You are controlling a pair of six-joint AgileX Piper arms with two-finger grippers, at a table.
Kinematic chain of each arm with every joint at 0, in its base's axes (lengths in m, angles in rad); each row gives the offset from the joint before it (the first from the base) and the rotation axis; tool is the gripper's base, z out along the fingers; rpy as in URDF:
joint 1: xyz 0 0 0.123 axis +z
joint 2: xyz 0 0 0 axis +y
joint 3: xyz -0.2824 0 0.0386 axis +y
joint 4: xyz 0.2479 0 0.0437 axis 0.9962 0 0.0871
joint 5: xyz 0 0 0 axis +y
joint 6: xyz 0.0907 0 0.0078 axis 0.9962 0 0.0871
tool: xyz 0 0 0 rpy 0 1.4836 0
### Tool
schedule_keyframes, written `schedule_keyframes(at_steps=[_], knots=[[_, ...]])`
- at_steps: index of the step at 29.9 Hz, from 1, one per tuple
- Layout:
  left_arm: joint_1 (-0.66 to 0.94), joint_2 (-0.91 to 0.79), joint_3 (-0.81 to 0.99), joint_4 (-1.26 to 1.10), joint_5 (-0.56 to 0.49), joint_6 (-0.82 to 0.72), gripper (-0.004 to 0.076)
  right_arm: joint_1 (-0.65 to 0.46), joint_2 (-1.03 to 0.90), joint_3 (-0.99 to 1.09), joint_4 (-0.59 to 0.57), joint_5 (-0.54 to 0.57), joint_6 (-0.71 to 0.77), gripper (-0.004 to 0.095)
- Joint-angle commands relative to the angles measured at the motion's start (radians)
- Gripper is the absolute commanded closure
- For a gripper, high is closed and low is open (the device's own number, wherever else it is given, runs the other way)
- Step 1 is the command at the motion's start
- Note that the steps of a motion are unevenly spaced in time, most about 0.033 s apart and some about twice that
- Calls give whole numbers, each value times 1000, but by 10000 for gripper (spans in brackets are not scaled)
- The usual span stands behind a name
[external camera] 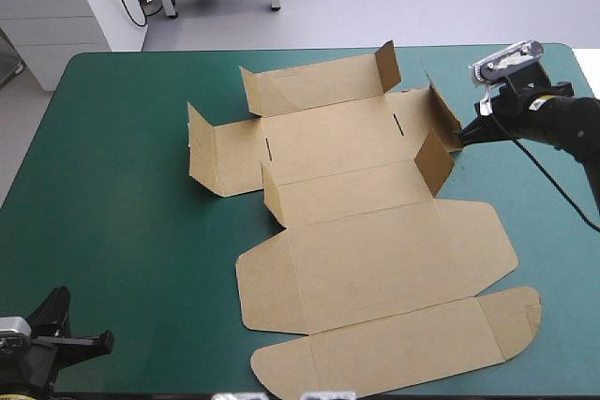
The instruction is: Fold the box
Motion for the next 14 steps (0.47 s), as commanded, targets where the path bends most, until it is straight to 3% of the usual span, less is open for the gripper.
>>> schedule_keyframes(at_steps=[1,9,14], knots=[[0,-8,-24,7,-71,-5,731,-1,68,-116,13,-45,-31,925],[0,-8,-24,7,-71,-5,731,48,228,-186,-15,-52,-146,925],[0,-8,-24,7,-71,-5,731,129,300,-193,-214,-123,-87,925]])
